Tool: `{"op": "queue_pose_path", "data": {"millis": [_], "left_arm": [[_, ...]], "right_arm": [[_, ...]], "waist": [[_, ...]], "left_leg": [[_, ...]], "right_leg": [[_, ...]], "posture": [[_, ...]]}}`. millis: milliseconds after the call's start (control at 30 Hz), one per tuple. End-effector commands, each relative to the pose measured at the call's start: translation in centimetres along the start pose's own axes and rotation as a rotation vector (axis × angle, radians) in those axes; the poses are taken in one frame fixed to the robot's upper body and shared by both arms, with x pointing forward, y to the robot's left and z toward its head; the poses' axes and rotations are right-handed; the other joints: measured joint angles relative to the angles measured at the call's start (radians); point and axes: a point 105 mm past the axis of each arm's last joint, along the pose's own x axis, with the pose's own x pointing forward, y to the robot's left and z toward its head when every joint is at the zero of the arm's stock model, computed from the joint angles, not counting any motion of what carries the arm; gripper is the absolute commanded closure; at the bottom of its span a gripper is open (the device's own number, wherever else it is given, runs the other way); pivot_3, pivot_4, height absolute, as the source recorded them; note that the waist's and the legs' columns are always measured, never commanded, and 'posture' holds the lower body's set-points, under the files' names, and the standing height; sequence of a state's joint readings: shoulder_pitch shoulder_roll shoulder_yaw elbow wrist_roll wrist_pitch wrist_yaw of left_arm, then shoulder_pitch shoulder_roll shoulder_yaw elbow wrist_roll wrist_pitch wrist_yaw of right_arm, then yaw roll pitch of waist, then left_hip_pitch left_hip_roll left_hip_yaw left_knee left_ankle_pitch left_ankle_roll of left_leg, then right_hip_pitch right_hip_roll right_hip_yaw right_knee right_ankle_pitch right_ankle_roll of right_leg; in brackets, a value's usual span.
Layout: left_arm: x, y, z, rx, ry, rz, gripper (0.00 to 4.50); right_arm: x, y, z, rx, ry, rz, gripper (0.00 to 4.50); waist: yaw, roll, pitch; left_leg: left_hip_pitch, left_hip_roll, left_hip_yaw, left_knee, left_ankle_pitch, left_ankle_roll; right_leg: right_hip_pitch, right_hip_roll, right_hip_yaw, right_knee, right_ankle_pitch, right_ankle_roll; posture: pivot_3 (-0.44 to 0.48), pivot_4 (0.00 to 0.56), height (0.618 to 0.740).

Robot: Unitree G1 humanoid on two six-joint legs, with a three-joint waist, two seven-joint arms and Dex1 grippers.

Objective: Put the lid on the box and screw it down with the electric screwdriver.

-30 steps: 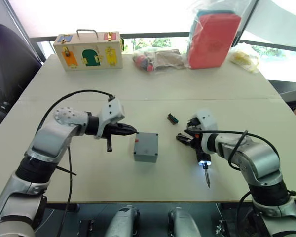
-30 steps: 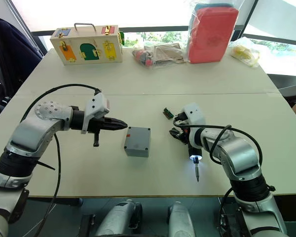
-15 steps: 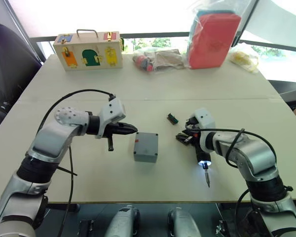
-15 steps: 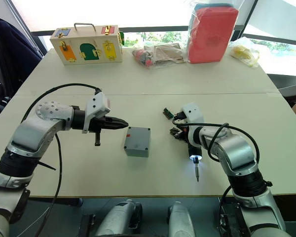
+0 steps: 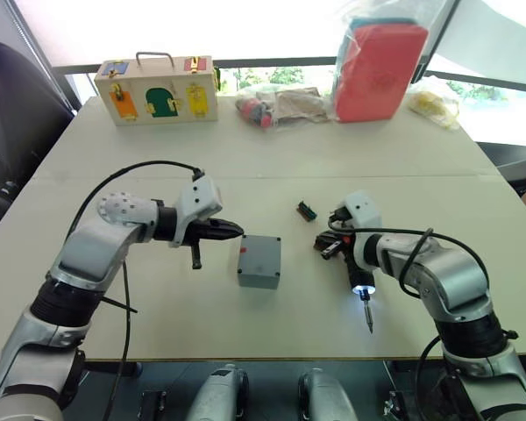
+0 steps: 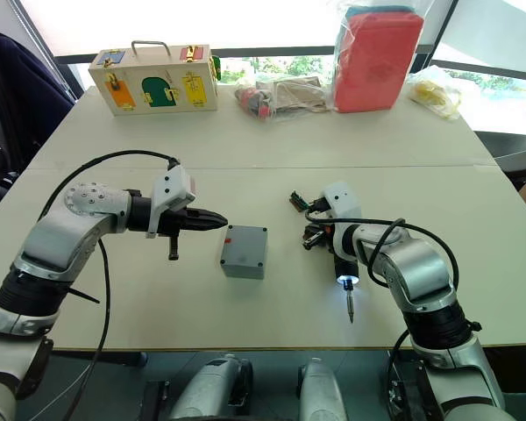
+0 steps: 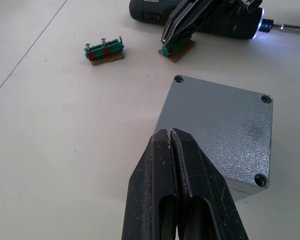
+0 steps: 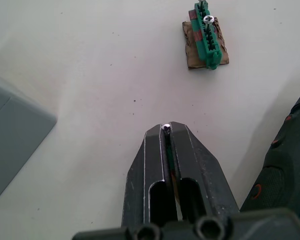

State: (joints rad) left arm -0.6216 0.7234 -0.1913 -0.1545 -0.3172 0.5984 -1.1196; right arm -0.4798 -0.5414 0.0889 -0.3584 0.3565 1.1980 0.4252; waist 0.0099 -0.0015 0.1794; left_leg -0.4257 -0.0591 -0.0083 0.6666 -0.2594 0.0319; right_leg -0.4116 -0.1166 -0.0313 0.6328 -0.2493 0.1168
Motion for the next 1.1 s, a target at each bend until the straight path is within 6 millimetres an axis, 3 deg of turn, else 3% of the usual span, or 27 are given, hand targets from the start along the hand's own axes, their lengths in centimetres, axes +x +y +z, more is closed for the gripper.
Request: {"op": "queue_pose_path", "data": {"millis": [33, 333, 400, 567, 700, 1100], "left_arm": [[-0.4, 0.2, 0.5, 0.024, -0.026, 0.013, 4.50], [-0.3, 0.3, 0.1, 0.015, -0.025, 0.015, 4.50], [-0.5, 0.4, 0.0, 0.012, -0.021, 0.017, 4.50], [-2.2, 0.1, -0.6, -0.030, 0.000, -0.002, 4.50], [-3.2, -0.3, -0.9, -0.062, 0.017, -0.014, 4.50], [-2.9, -0.9, -0.9, -0.089, 0.016, 0.005, 4.50]], "right_arm": [[-1.2, -0.2, 2.4, -0.017, -0.086, -0.022, 4.47], [-1.6, -0.1, 3.1, -0.033, -0.140, -0.029, 4.47], [-1.9, 0.3, 4.0, -0.052, -0.189, -0.008, 4.47], [-3.1, 3.7, 7.3, -0.119, -0.363, 0.176, 4.47], [-2.5, 5.6, 6.6, -0.146, -0.353, 0.264, 4.47], [-1.0, 6.5, 4.7, -0.134, -0.305, 0.316, 4.47]], "waist": [[0.000, 0.000, 0.000], [0.000, 0.000, 0.000], [-0.001, 0.000, 0.000], [-0.007, 0.000, 0.000], [-0.011, 0.000, 0.000], [-0.005, 0.000, 0.000]], "left_leg": [[0.000, 0.000, 0.000, 0.000, 0.000, 0.000], [0.000, 0.000, 0.000, 0.000, 0.000, 0.000], [0.000, 0.000, 0.000, 0.000, 0.000, 0.000], [0.000, 0.000, 0.000, 0.000, 0.000, 0.000], [0.000, 0.001, 0.000, 0.000, 0.000, 0.000], [0.000, 0.001, 0.000, 0.000, 0.000, 0.000]], "right_leg": [[0.000, 0.000, 0.000, 0.000, 0.000, 0.000], [0.000, 0.000, 0.000, 0.000, 0.000, 0.000], [0.000, 0.000, 0.000, 0.000, 0.000, 0.000], [0.000, 0.000, 0.000, 0.000, 0.000, 0.000], [0.000, 0.002, 0.000, 0.000, 0.000, 0.000], [0.000, 0.001, 0.000, 0.000, 0.000, 0.000]], "posture": [[0.000, 0.150, 0.740], [0.000, 0.150, 0.740], [0.000, 0.150, 0.740], [0.000, 0.150, 0.740], [0.000, 0.150, 0.740], [0.000, 0.150, 0.740]]}}
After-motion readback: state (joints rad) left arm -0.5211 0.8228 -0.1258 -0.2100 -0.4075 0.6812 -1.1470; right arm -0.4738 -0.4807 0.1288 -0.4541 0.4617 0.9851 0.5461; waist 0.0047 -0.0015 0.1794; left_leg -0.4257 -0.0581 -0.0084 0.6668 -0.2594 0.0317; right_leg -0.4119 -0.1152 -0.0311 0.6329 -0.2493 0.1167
